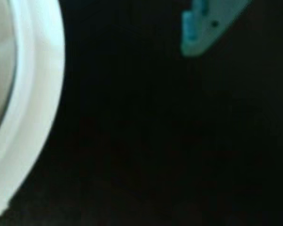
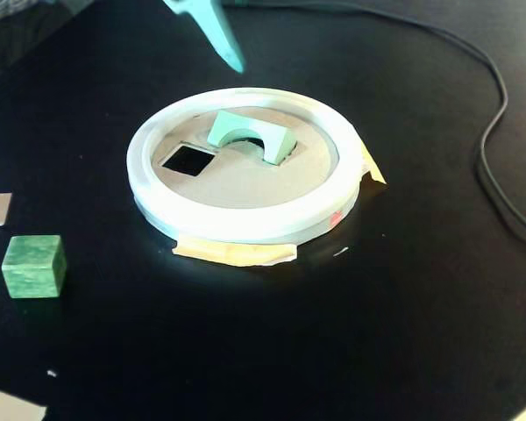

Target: Pick up the U shape block and drop it in corresponding U shaped hole

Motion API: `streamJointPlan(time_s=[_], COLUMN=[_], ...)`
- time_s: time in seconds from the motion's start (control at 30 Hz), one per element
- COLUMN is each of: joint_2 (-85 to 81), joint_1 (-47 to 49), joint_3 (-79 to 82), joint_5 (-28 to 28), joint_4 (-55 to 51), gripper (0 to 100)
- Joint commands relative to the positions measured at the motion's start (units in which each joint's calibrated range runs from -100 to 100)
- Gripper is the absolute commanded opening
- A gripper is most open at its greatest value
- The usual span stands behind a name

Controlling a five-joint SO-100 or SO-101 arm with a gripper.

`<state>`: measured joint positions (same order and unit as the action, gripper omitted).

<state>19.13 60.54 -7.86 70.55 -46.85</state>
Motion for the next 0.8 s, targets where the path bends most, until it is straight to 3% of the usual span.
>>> streamJointPlan(time_s=[0.0, 0.77], joint_2=[3.4, 20.9], joint_1=[0.9, -3.0], joint_3=[-4.4, -4.3], joint_5=[0.6, -1.4], joint_4=[9.2, 9.0], gripper=[100, 100])
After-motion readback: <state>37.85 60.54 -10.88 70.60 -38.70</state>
